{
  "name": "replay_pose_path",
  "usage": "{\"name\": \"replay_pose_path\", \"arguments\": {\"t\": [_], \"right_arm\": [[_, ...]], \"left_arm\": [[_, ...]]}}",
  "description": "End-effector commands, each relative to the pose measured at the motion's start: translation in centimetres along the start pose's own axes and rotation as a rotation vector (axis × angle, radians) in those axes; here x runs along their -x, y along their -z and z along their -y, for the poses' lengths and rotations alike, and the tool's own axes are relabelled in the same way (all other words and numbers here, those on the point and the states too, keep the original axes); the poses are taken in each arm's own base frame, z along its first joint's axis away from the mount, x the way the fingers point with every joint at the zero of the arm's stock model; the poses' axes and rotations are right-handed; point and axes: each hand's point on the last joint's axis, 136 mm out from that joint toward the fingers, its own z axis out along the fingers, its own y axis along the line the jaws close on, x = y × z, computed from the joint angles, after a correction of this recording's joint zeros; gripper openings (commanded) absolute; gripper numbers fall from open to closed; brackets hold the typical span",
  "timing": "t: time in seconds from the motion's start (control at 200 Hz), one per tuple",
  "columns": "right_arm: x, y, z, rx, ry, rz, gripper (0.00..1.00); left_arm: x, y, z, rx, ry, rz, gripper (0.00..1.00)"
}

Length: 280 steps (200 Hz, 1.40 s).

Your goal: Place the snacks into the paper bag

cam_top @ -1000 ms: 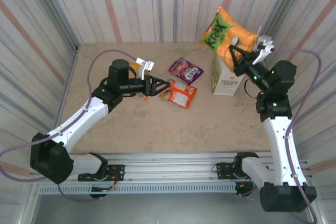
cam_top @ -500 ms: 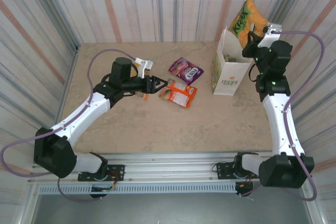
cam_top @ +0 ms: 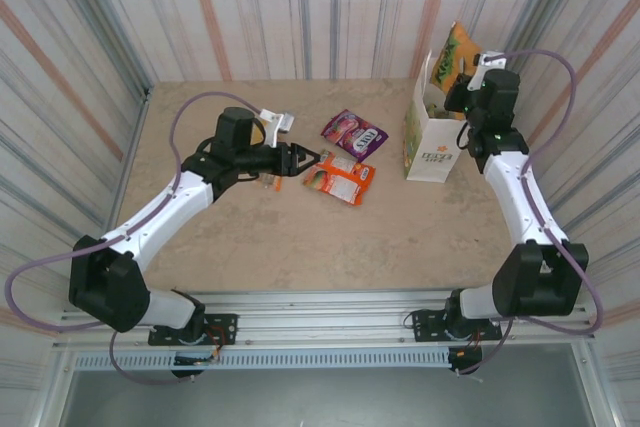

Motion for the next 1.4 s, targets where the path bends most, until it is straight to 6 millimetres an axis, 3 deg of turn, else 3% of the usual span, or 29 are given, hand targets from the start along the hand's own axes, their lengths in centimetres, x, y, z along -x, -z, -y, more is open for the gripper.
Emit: {"name": "replay_pose_path", "arguments": {"t": [0.0,0.331,0.401,0.446,0.521,0.621,0.807,0.967,1.127,1.398], "right_arm": [[2.3,-0.8,-0.6,-0.012,0.031,0.069,0.08],[0.4,-3.1,-1.3,-0.003,0.026,0.037,0.08],[-0.1,-2.9,-1.5,-0.003,0.026,0.02,0.13],[-0.3,-2.7,-1.5,-0.004,0.023,0.013,0.23],[-0.3,-1.9,-1.5,-0.002,0.003,0.011,0.37],[0.3,-0.5,-1.6,-0.004,-0.003,0.014,0.48],[2.0,3.3,-1.7,-0.004,0.004,0.042,0.5],[1.9,7.0,-2.2,0.025,-0.002,0.019,0.5],[-0.8,10.6,-3.6,0.088,-0.024,-0.071,0.5],[-8.8,15.0,-7.1,0.243,-0.104,-0.211,0.52]], "left_arm": [[1.2,0.7,0.0,0.01,-0.029,0.024,0.62],[1.4,1.1,-1.0,0.029,-0.018,0.036,0.62],[1.3,1.1,-1.0,0.028,-0.015,0.034,0.61],[1.3,1.1,-1.0,0.026,-0.015,0.035,0.62],[1.3,1.1,-1.0,0.024,-0.012,0.032,0.62],[1.3,1.1,-1.0,0.023,-0.008,0.031,0.61],[1.0,1.1,-0.9,0.02,0.007,0.023,0.61],[0.4,1.1,-1.3,0.032,0.048,0.006,0.61],[-1.2,0.7,-2.4,0.048,0.16,-0.015,0.59],[-5.6,-1.1,-6.0,0.063,0.486,0.012,0.58]]}}
